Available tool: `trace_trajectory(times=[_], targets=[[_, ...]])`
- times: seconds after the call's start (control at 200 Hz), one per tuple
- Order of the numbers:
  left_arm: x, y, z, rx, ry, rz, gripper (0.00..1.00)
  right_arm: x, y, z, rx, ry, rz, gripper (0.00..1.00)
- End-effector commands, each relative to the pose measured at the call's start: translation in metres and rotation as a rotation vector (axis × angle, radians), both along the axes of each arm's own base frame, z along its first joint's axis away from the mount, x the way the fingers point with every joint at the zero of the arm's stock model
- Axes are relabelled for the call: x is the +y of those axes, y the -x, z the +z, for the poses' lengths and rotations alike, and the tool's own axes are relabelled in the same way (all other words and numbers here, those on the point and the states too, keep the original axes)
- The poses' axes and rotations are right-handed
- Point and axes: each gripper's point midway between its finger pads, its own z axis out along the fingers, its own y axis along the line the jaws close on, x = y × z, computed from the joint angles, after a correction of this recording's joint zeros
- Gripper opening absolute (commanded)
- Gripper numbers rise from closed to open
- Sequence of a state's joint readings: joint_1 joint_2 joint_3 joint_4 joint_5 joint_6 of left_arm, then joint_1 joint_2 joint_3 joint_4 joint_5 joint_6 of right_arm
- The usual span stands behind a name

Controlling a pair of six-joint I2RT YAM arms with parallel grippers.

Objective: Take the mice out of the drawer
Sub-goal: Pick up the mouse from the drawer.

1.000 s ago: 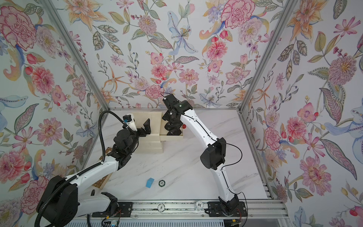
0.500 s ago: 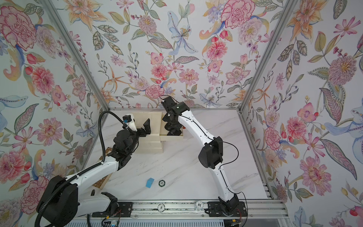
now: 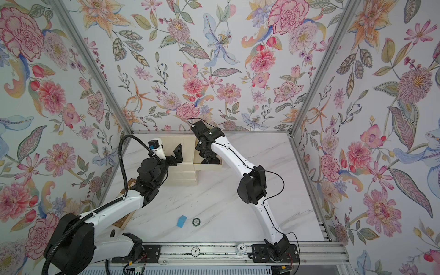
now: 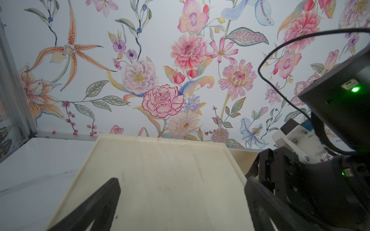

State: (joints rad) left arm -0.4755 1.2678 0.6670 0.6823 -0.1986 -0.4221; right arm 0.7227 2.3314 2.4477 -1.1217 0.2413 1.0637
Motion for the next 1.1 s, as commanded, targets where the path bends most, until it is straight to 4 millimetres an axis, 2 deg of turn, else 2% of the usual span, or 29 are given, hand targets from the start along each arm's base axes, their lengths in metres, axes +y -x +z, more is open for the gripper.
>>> trace_trajectory(times=[0.0, 0.135, 0.215, 0.355, 0.575, 0.711, 0.956, 1.031, 1.096], targets=[[0.002, 0.005, -0.029, 0.080, -0.030, 0.013, 1.00, 0.003, 0.002, -0.009, -0.017, 0.080, 0.046, 0.64], [0.001, 0.006, -0.029, 0.081, -0.033, 0.009, 1.00, 0.008, 0.002, -0.001, -0.051, 0.098, 0.082, 0.54], [0.002, 0.006, -0.029, 0.083, -0.034, 0.010, 1.00, 0.011, 0.001, 0.010, -0.091, 0.108, 0.106, 0.54], [0.003, 0.007, -0.028, 0.087, -0.032, 0.011, 1.00, 0.018, 0.001, 0.042, -0.201, 0.136, 0.156, 0.54], [0.001, 0.007, -0.024, 0.093, -0.033, 0.004, 1.00, 0.014, 0.004, 0.088, -0.320, 0.172, 0.208, 0.54], [0.001, 0.007, -0.018, 0.090, -0.029, 0.006, 1.00, 0.003, -0.001, 0.110, -0.365, 0.164, 0.216, 0.54], [0.001, 0.003, -0.008, 0.089, -0.032, 0.013, 1.00, -0.011, -0.009, 0.133, -0.402, 0.110, 0.248, 0.55], [-0.001, 0.002, -0.004, 0.087, -0.037, 0.006, 1.00, -0.022, -0.014, 0.141, -0.413, 0.098, 0.268, 0.55], [-0.002, 0.002, 0.000, 0.085, -0.046, -0.001, 1.00, -0.040, -0.021, 0.148, -0.417, 0.090, 0.274, 0.55]])
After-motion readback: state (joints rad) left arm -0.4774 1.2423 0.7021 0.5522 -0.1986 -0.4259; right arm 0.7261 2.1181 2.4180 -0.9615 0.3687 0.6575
